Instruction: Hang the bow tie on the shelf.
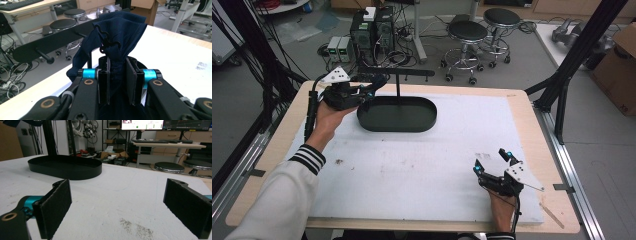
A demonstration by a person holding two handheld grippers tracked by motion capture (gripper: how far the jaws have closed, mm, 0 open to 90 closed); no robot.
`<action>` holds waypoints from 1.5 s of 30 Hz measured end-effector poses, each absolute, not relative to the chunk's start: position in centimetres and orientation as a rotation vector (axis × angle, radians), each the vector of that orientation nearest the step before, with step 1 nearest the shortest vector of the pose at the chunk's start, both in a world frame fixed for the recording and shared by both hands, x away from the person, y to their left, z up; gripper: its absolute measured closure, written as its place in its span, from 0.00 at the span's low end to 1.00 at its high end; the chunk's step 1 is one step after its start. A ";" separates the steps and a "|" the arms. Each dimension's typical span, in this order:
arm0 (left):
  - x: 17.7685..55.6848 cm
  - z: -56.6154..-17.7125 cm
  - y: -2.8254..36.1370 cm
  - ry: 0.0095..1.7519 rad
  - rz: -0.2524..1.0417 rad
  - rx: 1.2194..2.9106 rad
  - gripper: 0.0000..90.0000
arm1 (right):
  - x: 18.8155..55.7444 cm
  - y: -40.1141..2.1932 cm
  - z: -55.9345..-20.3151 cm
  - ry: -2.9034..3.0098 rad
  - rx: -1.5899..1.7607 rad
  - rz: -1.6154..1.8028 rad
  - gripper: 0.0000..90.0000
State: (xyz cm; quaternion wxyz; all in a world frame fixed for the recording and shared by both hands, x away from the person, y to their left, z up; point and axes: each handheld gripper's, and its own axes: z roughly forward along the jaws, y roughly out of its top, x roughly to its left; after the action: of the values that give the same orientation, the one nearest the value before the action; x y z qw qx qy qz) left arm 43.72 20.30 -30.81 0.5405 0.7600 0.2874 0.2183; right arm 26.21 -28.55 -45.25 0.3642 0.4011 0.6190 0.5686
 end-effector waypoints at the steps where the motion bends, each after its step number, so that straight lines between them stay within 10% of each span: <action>1: 43.9 -30.8 20.3 0.685 0.521 1.801 0.83 | 26.2 -28.6 -45.2 1.593 1.030 1.462 0.08; 45: 46.2 -31.4 24.6 0.887 0.596 1.651 0.83 | 26.2 -28.5 -45.3 1.593 1.032 1.460 0.08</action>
State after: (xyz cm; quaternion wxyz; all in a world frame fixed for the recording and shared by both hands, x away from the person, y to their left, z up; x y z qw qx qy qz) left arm 46.22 24.59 -31.44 0.5541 0.6988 0.3754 0.2524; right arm 26.20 -28.53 -45.25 0.3650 0.4012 0.6194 0.5676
